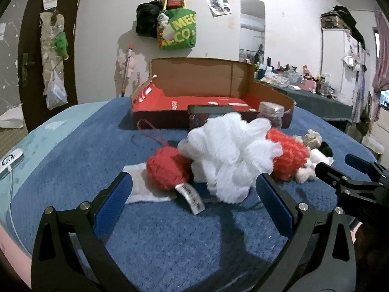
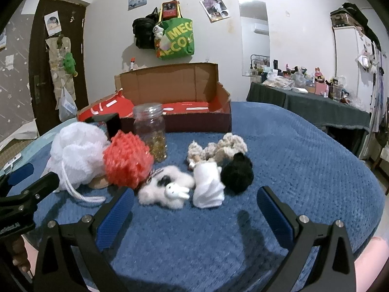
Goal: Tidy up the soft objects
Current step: 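Grasp the white mesh bath puff with the left tool while the right tool grasps the white crocheted scrunchie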
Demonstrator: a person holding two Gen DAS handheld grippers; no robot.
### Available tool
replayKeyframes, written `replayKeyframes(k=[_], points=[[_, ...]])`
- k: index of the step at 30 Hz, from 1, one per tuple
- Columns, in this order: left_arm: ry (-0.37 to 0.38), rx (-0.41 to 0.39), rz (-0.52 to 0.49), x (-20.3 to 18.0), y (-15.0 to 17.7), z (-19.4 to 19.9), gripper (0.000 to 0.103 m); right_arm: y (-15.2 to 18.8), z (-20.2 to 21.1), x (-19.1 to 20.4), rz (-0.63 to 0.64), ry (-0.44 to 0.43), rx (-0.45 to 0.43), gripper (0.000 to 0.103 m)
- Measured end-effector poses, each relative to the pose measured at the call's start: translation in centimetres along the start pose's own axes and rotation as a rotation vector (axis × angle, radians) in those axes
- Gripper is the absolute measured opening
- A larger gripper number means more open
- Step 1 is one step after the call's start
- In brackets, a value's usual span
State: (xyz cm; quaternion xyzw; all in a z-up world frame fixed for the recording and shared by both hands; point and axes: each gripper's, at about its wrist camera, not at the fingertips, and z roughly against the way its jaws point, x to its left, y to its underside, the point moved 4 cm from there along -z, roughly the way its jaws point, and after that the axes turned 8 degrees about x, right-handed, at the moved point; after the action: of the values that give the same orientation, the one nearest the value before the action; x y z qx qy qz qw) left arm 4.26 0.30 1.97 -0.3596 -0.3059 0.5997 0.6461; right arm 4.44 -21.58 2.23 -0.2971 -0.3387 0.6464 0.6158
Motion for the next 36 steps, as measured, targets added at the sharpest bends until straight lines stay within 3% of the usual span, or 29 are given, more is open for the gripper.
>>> replayKeyframes(k=[8,18,21,23,24,26,27,29,30,32,36], points=[[0.043,-0.014,-0.030,-1.2,-2.5,0.0,0.103,-2.6,-0.6,-2.1,-0.006,0.015,0.007,0.103],[0.074,0.045,-0.091,-3.4,-4.5,-2.5,0.103,-5.9,-4.4,-4.1,0.028,-0.036,0.115,0.103],[0.083,0.068,-0.093,-3.8,-4.7,-3.4,0.095,-6.8,-5.9,-4.3,0.045,-0.059,0.164,0.103],[0.102,0.089,-0.100,-4.1,-4.7,-4.0,0.079,-7.1,-7.2,-4.2,0.070,-0.067,0.204,0.102],[0.115,0.101,-0.103,-4.2,-4.7,-4.2,0.077,-7.2,-7.9,-4.0,0.086,-0.070,0.231,0.097],[0.135,0.113,-0.109,-4.4,-4.6,-4.5,0.064,-6.8,-8.9,-3.8,0.101,-0.097,0.279,0.071],[0.141,0.111,-0.117,-4.5,-4.6,-4.5,0.061,-6.6,-9.3,-3.6,0.094,-0.153,0.303,0.056],[0.147,0.107,-0.126,-4.7,-4.5,-4.3,0.054,-6.3,-9.4,-3.3,0.077,-0.205,0.320,0.044],[0.151,0.104,-0.130,-4.7,-4.4,-4.2,0.052,-6.2,-9.2,-3.0,0.076,-0.231,0.312,0.031],[0.153,0.094,-0.131,-4.6,-4.4,-3.9,0.048,-6.2,-8.6,-2.8,0.073,-0.225,0.297,0.024],[0.165,0.078,-0.135,-4.6,-4.6,-3.2,0.044,-6.2,-6.7,-2.4,0.083,-0.205,0.240,0.023]])
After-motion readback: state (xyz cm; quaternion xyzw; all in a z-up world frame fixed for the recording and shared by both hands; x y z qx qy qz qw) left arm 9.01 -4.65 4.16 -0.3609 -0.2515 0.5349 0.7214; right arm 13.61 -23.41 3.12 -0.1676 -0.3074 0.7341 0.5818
